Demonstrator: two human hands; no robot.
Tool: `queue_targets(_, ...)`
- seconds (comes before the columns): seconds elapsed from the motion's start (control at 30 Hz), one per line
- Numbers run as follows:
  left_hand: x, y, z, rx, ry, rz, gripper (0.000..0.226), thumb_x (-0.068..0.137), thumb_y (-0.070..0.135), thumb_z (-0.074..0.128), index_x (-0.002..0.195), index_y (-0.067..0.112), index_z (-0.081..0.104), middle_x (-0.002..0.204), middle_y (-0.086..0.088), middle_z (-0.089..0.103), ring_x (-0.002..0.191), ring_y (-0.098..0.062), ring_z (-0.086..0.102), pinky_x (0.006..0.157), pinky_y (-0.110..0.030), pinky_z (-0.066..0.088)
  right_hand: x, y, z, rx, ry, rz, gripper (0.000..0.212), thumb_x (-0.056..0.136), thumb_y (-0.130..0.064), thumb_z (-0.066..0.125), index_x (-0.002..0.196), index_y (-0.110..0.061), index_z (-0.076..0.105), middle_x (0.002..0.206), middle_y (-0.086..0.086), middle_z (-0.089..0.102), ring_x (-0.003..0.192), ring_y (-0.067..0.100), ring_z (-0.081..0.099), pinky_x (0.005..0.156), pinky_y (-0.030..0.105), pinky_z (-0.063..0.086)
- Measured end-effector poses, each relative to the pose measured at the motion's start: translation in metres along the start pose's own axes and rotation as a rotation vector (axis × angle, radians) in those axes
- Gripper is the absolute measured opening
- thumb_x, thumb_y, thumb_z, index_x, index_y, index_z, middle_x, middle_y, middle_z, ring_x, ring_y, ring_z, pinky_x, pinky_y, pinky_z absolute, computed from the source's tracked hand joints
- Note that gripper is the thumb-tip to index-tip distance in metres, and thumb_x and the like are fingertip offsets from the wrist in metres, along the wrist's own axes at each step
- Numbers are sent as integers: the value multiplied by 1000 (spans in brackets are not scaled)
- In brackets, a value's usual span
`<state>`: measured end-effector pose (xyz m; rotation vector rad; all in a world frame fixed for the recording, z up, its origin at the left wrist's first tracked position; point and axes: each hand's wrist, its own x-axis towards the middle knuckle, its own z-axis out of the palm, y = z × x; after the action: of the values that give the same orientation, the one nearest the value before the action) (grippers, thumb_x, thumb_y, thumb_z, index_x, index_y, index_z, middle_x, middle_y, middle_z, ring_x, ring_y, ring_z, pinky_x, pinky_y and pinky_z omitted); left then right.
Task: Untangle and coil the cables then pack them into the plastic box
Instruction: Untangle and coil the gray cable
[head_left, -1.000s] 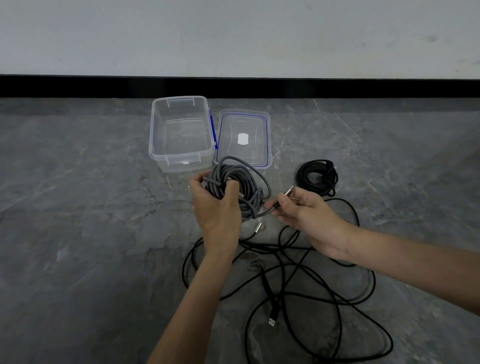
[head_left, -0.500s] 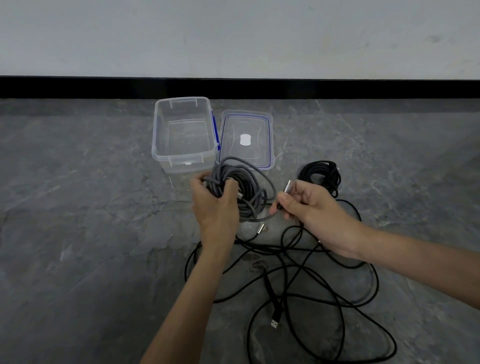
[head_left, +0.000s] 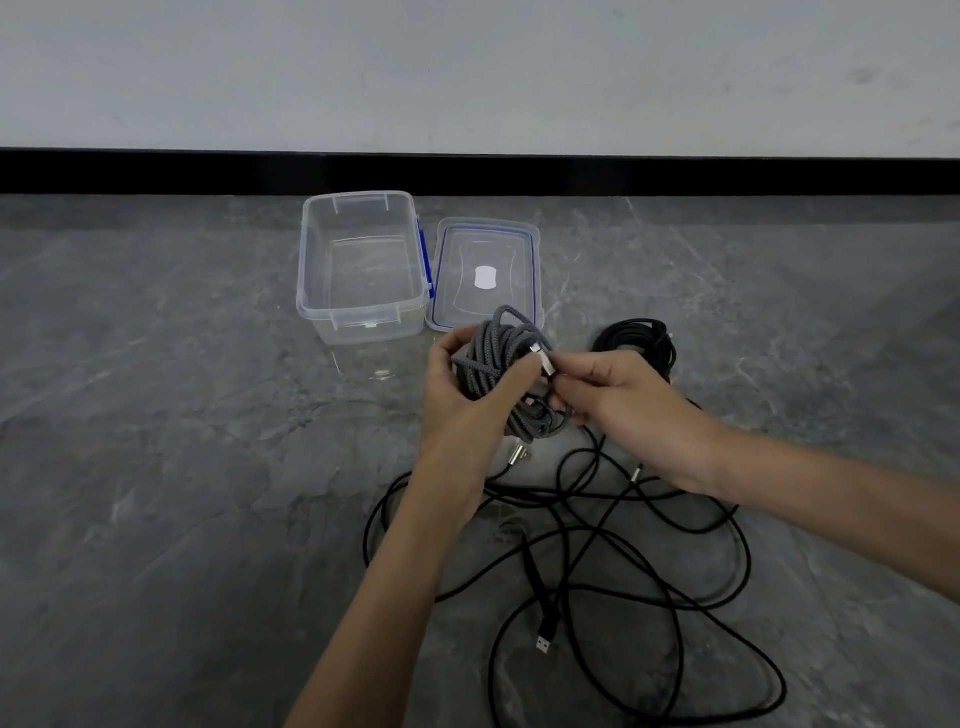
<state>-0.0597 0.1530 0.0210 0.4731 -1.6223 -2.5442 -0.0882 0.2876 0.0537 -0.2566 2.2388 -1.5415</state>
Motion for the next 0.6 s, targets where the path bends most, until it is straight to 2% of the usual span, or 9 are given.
queue_targets(0.1, 2, 0, -2, -10, 3, -62, 56, 75, 27, 78, 123, 5, 58, 100, -17, 69, 90, -26, 68, 85, -45, 57, -1, -1, 0, -84, 13, -8, 35, 96, 0, 50, 98, -28, 71, 90, 19, 71, 77, 9, 58, 87, 26, 48)
queue_targets(0.13, 3, -1, -2, -3, 20, -63, 51, 79, 25, 75, 120, 1, 59, 96, -16, 70, 87, -27, 68, 88, -49, 56, -2, 0, 1, -73, 30, 1, 31, 95, 1, 52, 97, -24, 70, 91, 18, 72, 76, 9, 60, 90, 27, 49)
queue_targets(0.2, 4, -2, -2, -6, 40, -63, 36, 88, 17, 68, 116, -3, 59, 84, -12, 69, 80, -25, 66, 87, -52, 53, -1, 2, 1, -57, 68, 26, 18, 92, 0, 58, 96, -14, 68, 81, 11, 73, 74, 8, 63, 86, 26, 50)
queue_targets(0.3, 3, -3, -2, 6, 7, -56, 32, 84, 18, 70, 110, 2, 60, 82, -11, 67, 77, -25, 64, 80, -47, 54, 1, 3, -1, -33, 95, 61, 6, 88, -1, 65, 90, -7, 65, 70, 2, 73, 66, 2, 65, 68, 13, 48)
queue_targets(0.4, 4, -3, -1, 7, -7, -70, 34, 71, 24, 69, 101, 11, 62, 83, -13, 64, 73, -24, 63, 75, -44, 56, 1, 2, -1, -10, 122, 74, 5, 86, 1, 67, 91, 2, 67, 72, 6, 72, 61, 2, 65, 60, 9, 45)
queue_targets(0.47, 3, -3, 0, -10, 6, -75, 27, 72, 23, 70, 97, 14, 62, 82, -12, 64, 73, -23, 62, 75, -44, 55, 0, 1, 1, -4, 150, 65, 4, 85, 0, 68, 89, 1, 69, 74, 7, 73, 64, 3, 65, 66, 12, 48)
queue_targets(0.53, 2, -4, 1, -36, 29, -62, 19, 83, 20, 70, 99, 12, 62, 85, -11, 65, 79, -25, 62, 77, -42, 53, 0, 1, 3, -7, 189, 65, 3, 84, -4, 71, 87, -5, 72, 78, 6, 75, 71, 9, 67, 76, 20, 52)
queue_targets(0.6, 1, -5, 2, -47, 45, -39, 17, 90, 24, 66, 101, 11, 62, 86, -9, 68, 80, -22, 64, 76, -39, 54, 1, 1, 4, 4, 229, 74, 3, 84, -7, 72, 84, -10, 73, 79, 7, 74, 73, 12, 67, 78, 23, 53)
